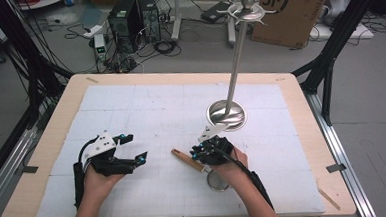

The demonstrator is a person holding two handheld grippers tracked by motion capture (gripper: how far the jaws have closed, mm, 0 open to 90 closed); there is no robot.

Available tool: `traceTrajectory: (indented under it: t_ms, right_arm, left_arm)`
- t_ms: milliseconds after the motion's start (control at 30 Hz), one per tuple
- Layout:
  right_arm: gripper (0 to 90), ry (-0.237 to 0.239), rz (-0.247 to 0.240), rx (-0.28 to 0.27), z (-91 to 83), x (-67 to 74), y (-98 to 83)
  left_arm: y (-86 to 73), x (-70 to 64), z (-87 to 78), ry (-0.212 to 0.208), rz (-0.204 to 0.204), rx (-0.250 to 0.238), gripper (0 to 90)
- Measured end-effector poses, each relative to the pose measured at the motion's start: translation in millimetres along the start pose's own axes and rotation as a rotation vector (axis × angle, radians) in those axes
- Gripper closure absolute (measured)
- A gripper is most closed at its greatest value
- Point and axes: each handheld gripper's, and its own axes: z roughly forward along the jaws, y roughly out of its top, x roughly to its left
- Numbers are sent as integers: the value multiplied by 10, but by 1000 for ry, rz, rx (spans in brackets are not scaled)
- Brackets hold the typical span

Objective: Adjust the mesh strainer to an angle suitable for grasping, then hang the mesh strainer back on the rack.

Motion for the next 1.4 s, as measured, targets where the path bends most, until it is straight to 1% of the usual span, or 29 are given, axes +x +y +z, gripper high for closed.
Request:
traceTrajectory:
  t_ms: [67,100,167,200,233,300,333,367,500,600,700,833,900,1000,1133,1233,1333,1400]
  right_arm:
    - [715,-6,7,-20,-53,0,-1]
    - [715,-6,7,-20,-53,0,-1]
    - [688,-9,15,-32,-92,-10,-7]
    - [672,-17,15,-41,-114,-21,-11]
    - [663,-15,26,-44,-132,-25,-14]
    - [631,-19,33,-54,-160,-43,-19]
    - [618,-21,46,-60,-176,-48,-21]
    - [607,-25,46,-69,-185,-60,-25]
    - [549,-39,59,-76,-218,-71,-37]
    - [514,-49,56,-81,-229,-78,-48]
    - [486,-54,58,-80,-237,-76,-60]
    - [465,-56,51,-75,-251,-61,-76]
    - [465,-52,52,-75,-263,-50,-75]
    - [463,-56,52,-86,-286,-49,-73]
    - [460,-61,45,-80,-288,-36,-78]
    - [456,-64,39,-78,-293,-19,-83]
    - [454,-62,43,-77,-291,-5,-88]
    - [453,-59,32,-74,-284,11,-90]
  left_arm:
    - [6,1,-3,0,0,-3,185]
    - [8,1,-4,0,1,-5,185]
    - [11,2,-8,0,3,-3,185]
    - [11,2,-8,0,3,-3,185]
    - [11,3,-8,1,4,-3,185]
    - [10,3,-5,1,4,-3,185]
    - [11,3,-3,1,9,-2,185]
    - [12,4,-5,2,12,2,185]
    - [15,5,-1,0,8,-2,185]
    - [14,10,1,3,2,-3,185]
    - [14,11,4,8,6,2,185]
    - [14,21,6,7,5,0,185]
    - [16,30,9,15,3,-2,185]
    - [30,39,9,16,5,-5,185]
    - [50,28,23,21,11,-6,186]
    - [60,17,25,15,19,-4,186]
    - [62,10,21,18,17,-3,186]
    - [63,8,21,20,16,-3,186]
